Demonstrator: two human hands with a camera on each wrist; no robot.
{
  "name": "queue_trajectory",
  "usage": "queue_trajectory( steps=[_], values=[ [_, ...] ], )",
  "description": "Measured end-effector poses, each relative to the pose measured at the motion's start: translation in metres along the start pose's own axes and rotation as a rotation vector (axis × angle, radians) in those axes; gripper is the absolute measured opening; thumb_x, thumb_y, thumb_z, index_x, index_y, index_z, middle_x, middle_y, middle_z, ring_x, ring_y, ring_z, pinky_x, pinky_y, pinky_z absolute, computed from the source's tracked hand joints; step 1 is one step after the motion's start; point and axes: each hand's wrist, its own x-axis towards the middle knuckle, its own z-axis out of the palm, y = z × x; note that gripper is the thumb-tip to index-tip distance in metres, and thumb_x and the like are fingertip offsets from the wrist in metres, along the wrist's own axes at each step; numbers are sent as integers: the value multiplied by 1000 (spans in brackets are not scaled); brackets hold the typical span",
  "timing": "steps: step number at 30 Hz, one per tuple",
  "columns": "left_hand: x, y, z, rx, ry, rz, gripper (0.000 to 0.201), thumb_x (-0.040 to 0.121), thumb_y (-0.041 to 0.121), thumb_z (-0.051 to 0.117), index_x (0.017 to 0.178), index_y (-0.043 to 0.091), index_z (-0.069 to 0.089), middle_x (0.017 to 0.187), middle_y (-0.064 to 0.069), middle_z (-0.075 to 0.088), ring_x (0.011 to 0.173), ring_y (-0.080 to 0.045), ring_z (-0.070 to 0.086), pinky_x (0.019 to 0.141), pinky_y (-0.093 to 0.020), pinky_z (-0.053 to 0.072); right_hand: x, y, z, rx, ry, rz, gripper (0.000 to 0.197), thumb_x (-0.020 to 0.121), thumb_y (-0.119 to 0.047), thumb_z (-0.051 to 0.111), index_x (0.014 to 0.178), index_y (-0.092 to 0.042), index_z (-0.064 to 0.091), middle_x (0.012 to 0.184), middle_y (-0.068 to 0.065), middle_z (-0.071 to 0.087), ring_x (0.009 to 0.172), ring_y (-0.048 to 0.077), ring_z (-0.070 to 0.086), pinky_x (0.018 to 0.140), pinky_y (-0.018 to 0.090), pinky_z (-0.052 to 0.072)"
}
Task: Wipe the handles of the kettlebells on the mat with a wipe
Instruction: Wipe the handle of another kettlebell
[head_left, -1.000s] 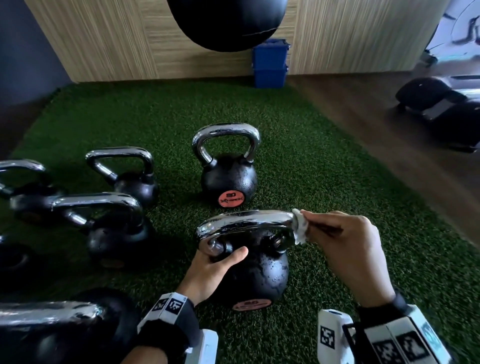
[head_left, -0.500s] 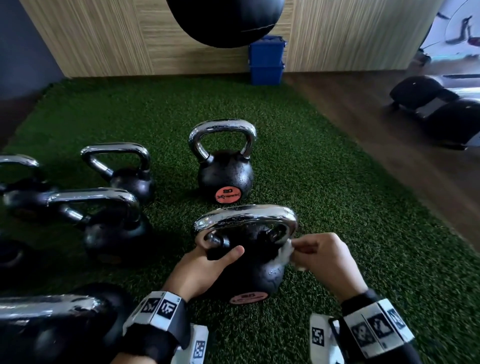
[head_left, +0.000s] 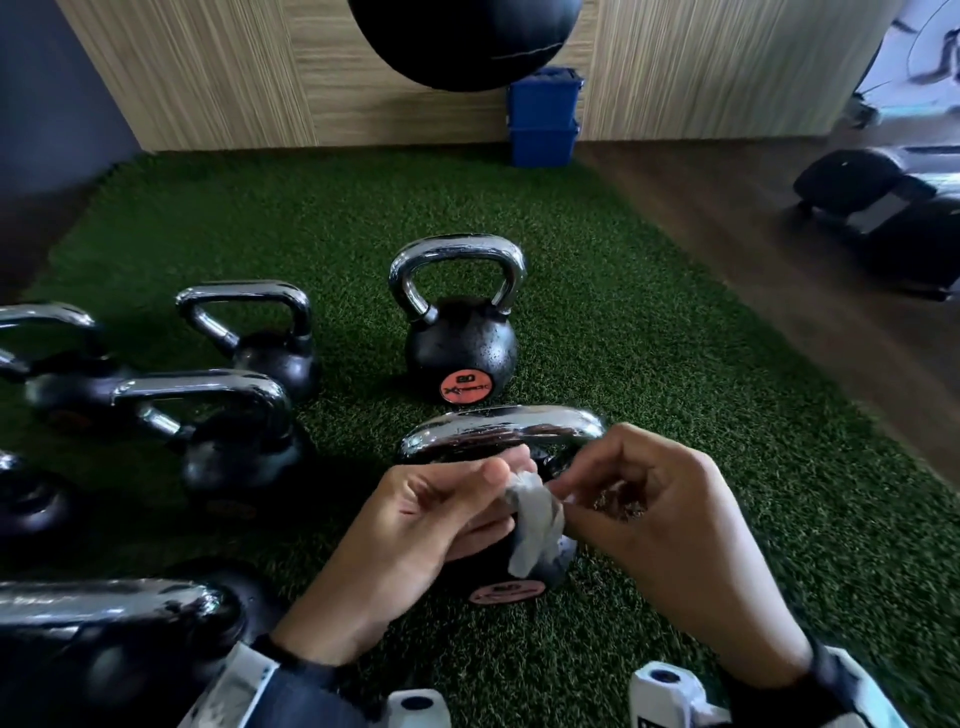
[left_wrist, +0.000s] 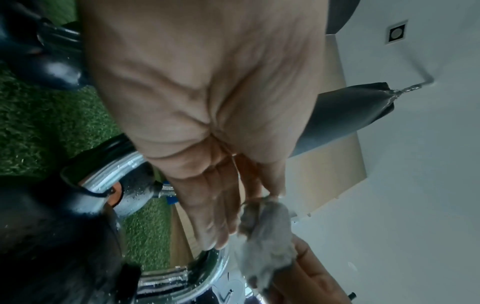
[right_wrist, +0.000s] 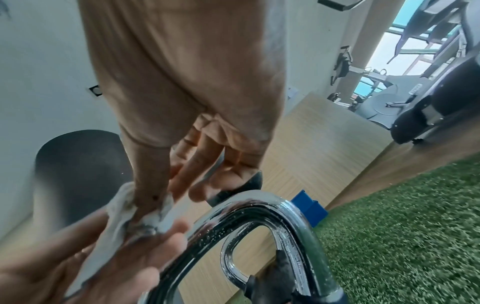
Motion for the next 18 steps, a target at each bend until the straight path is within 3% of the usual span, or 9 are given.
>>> queue_trajectory(
  steps=[2, 4, 7, 10, 11, 14, 16, 18],
  values=[
    [0, 0, 3, -4, -24, 82, 46, 93, 49, 69, 105, 5, 73, 108, -20, 71, 103, -23, 69, 106, -23, 48, 5, -3, 6, -19, 53, -38, 24, 69, -24, 91, 75, -25, 68, 72, -12, 71, 57, 2, 60, 52, 9, 42],
    [3, -1, 3, -43, 24, 95, 44, 88, 46, 77, 103, 5, 76, 106, -29, 72, 103, -23, 71, 102, -23, 52, 10, -4, 10, -82, 112, -72, 30, 67, -23, 91, 71, -24, 61, 69, -9, 66, 55, 3, 55, 51, 12, 40],
    [6, -6, 2, -56, 129, 69, 44, 77, 37, 85, 116, 19, 79, 118, -12, 76, 111, -23, 73, 90, -25, 59, 18, -3, 8, -103, 91, -50, 32, 66, -25, 90, 80, -25, 62, 74, -5, 63, 57, 6, 52, 52, 18, 43],
    [6, 1, 0, 43, 214, 176, 38, 78, 34, 81, 114, 24, 79, 119, -6, 77, 115, -20, 72, 94, -26, 57, 16, 5, -8, -60, -109, -30, 55, 68, -34, 90, 115, -38, 62, 92, -9, 61, 67, 5, 55, 57, 19, 49],
    [7, 5, -1, 94, 260, 239, 36, 80, 34, 80, 115, 25, 79, 118, -3, 77, 114, -17, 72, 94, -25, 57, 15, 12, -14, -44, -97, -27, 62, 70, -37, 89, 123, -41, 58, 96, -10, 61, 71, 5, 57, 59, 19, 51],
    [14, 16, -6, 356, 399, 459, 27, 90, 24, 76, 116, 16, 79, 113, 8, 78, 105, -9, 75, 90, -18, 57, 13, 48, -21, -24, 132, 163, 68, 73, -29, 88, 128, -45, 52, 104, -10, 63, 85, 9, 62, 68, 30, 56],
    [24, 18, -2, 604, 478, 569, 23, 93, 18, 74, 115, 11, 78, 113, 10, 78, 102, -5, 75, 90, -24, 60, 17, 72, -10, 76, 70, 368, 77, 67, -26, 91, 132, -42, 50, 115, -6, 67, 101, 16, 67, 84, 44, 58],
    [34, 17, 7, 853, 504, 617, 20, 93, 17, 76, 112, 10, 80, 114, 8, 77, 103, -4, 73, 92, -33, 60, 23, 93, 10, 324, -28, 461, 80, 62, -28, 95, 132, -33, 56, 120, 0, 72, 112, 23, 68, 97, 51, 54]
  ],
)
